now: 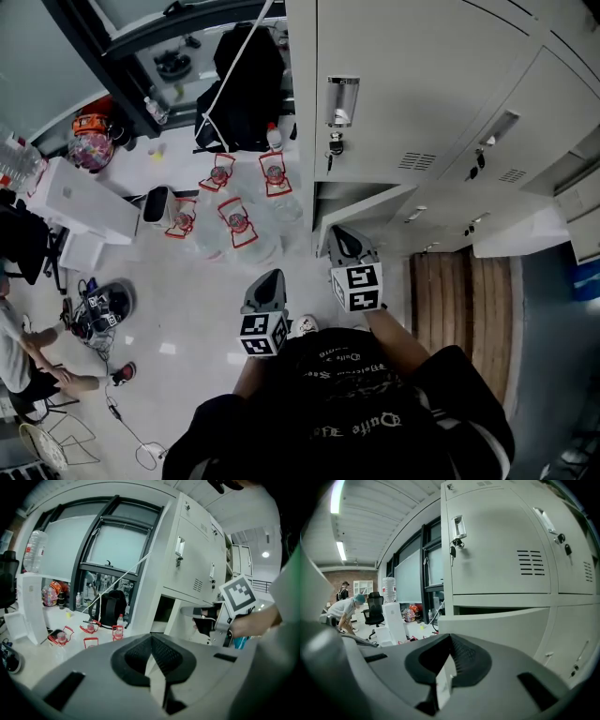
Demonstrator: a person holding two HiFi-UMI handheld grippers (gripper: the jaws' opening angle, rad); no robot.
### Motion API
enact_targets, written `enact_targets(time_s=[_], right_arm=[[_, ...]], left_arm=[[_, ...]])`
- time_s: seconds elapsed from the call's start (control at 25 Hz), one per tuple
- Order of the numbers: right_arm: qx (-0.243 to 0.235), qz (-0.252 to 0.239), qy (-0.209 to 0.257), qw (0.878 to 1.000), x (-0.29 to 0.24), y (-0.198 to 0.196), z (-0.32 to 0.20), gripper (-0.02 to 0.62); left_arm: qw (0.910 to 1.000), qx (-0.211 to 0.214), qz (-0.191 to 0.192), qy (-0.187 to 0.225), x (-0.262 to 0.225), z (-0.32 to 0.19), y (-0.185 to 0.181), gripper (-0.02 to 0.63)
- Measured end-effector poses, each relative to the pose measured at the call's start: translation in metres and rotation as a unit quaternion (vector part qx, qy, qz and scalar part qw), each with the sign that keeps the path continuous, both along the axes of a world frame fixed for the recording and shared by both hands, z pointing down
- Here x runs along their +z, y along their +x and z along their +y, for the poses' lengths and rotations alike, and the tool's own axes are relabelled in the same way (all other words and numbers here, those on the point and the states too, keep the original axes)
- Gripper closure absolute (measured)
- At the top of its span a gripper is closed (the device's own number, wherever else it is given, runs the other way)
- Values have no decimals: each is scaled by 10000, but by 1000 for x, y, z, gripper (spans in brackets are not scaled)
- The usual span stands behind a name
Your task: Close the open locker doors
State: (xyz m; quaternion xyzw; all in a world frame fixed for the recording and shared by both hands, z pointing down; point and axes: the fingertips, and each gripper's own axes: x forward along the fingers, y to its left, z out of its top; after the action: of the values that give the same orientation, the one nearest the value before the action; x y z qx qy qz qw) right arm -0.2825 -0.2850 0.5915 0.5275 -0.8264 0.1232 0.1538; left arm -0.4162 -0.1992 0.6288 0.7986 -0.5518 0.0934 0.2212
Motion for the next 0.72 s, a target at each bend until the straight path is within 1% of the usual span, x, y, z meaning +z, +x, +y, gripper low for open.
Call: enact_targets(time_s=[0.16, 0.72], right_arm=[[-29, 91, 40, 9999, 2, -3, -15, 591], [-18, 353, 96, 9993, 6, -9, -59, 591]], left_arm=[[9999, -136, 88, 6, -2, -7, -7, 598], [9998, -187, 56, -55, 6, -19, -23, 600]])
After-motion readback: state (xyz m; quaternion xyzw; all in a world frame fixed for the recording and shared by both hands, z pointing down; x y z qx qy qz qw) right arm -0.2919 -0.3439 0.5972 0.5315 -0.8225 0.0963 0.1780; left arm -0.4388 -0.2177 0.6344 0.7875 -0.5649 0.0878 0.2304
